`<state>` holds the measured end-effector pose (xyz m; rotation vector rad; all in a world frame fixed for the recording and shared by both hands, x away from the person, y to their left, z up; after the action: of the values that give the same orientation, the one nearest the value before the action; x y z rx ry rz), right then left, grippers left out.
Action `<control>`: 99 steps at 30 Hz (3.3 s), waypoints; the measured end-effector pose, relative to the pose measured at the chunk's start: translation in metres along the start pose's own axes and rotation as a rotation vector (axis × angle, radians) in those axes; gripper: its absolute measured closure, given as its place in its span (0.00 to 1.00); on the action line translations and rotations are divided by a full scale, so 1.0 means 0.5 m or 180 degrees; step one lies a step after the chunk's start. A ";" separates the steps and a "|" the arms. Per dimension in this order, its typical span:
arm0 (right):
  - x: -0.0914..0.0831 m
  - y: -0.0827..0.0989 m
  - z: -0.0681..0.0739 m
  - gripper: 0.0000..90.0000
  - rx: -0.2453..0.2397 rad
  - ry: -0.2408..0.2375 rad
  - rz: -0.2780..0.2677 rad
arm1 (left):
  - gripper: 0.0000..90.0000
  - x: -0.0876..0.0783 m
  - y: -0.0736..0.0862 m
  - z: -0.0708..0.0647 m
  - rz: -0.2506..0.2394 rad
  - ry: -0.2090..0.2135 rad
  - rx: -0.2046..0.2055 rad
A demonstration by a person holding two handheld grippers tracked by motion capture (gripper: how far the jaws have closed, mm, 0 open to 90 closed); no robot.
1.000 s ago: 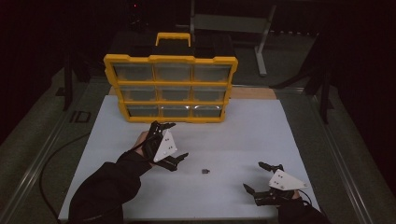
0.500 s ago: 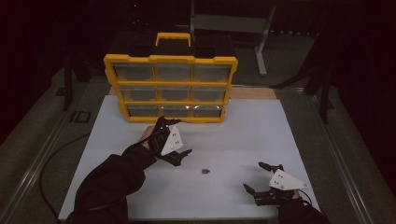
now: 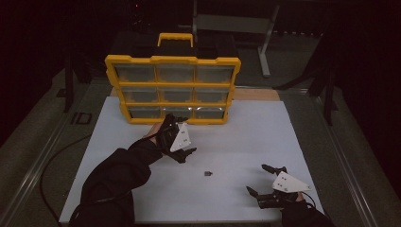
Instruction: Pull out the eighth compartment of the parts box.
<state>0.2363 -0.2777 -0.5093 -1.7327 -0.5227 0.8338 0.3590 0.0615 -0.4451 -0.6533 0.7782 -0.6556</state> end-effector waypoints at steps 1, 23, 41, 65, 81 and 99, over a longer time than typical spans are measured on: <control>0.000 0.000 0.000 0.09 -0.0004 0.0001 -0.0001 | 0.00 0.003 0.000 0.000 0.0016 -0.0005 0.0018; 0.000 0.001 -0.001 0.09 0.0003 -0.0023 0.0004 | 0.00 0.062 0.027 0.017 0.0424 -0.0190 0.0442; 0.000 0.001 0.000 0.09 0.0023 -0.0037 -0.0005 | 0.17 0.084 0.045 0.052 0.0297 -0.0427 0.0865; -0.001 0.001 0.000 0.09 0.0035 -0.0062 -0.0021 | 0.44 0.111 0.090 0.069 0.0433 -0.0730 0.1258; 0.000 0.002 0.001 0.09 0.0046 -0.0074 -0.0017 | 0.55 0.124 0.107 0.073 0.0517 -0.0875 0.1319; 0.000 0.001 0.001 0.09 0.0032 -0.0076 -0.0017 | 0.62 0.136 0.118 0.070 0.0553 -0.0980 0.1375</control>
<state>0.2358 -0.2777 -0.5100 -1.7130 -0.5382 0.8529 0.4403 0.0585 -0.4971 -0.2763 0.3825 -0.5251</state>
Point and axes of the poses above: each handheld gripper's, and its own axes: x roughly forward along the jaws, y roughly out of its underside, z roughly to its left, the point moved 2 cm from there along x, roughly forward along the jaws, and after that the axes turned 10 degrees about -z, right-handed, at the moved point
